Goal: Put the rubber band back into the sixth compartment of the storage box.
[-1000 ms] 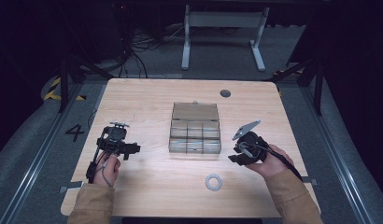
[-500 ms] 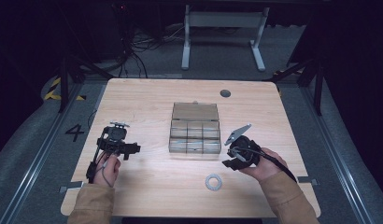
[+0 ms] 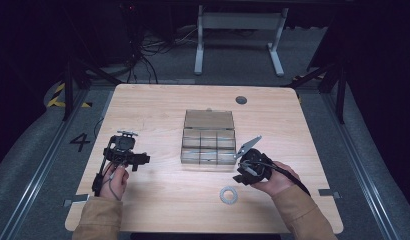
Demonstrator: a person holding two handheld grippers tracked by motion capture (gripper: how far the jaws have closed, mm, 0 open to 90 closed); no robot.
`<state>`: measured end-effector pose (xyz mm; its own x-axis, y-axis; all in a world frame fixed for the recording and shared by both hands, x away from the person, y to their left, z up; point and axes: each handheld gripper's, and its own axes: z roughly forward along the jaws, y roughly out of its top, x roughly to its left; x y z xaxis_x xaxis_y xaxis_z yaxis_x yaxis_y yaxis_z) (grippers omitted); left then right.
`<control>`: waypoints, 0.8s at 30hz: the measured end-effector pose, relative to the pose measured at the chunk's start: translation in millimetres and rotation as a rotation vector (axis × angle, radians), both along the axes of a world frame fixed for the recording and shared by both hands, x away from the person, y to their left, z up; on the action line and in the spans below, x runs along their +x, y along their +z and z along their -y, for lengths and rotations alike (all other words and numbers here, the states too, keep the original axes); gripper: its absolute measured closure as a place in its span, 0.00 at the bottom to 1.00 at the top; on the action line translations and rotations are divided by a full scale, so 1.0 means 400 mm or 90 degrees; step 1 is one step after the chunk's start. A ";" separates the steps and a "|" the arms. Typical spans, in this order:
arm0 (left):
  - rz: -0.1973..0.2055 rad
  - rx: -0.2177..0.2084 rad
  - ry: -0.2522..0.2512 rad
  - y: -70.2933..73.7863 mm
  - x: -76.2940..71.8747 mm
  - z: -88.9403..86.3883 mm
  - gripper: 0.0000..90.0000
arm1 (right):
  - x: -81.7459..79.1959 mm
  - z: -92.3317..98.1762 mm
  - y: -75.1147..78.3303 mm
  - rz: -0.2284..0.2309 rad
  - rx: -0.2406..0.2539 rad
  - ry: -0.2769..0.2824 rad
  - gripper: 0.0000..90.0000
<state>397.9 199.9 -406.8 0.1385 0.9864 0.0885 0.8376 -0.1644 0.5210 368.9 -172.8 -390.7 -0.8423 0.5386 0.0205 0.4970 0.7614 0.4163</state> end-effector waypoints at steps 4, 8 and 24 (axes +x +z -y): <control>0.000 0.000 0.001 -0.001 0.001 -0.001 0.18 | 0.004 -0.007 -0.018 -0.013 -0.006 0.007 0.71; 0.000 0.000 0.000 0.000 0.001 -0.005 0.18 | 0.011 -0.010 -0.043 -0.036 -0.007 0.007 0.71; -0.002 -0.004 0.004 -0.002 0.002 -0.007 0.18 | 0.002 -0.048 -0.080 -0.057 -0.037 0.045 0.76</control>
<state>398.8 202.7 -407.7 0.1329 0.9877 0.0824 0.8399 -0.1563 0.5197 369.6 -153.8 -422.7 -0.8741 0.4809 0.0687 0.4752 0.8169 0.3268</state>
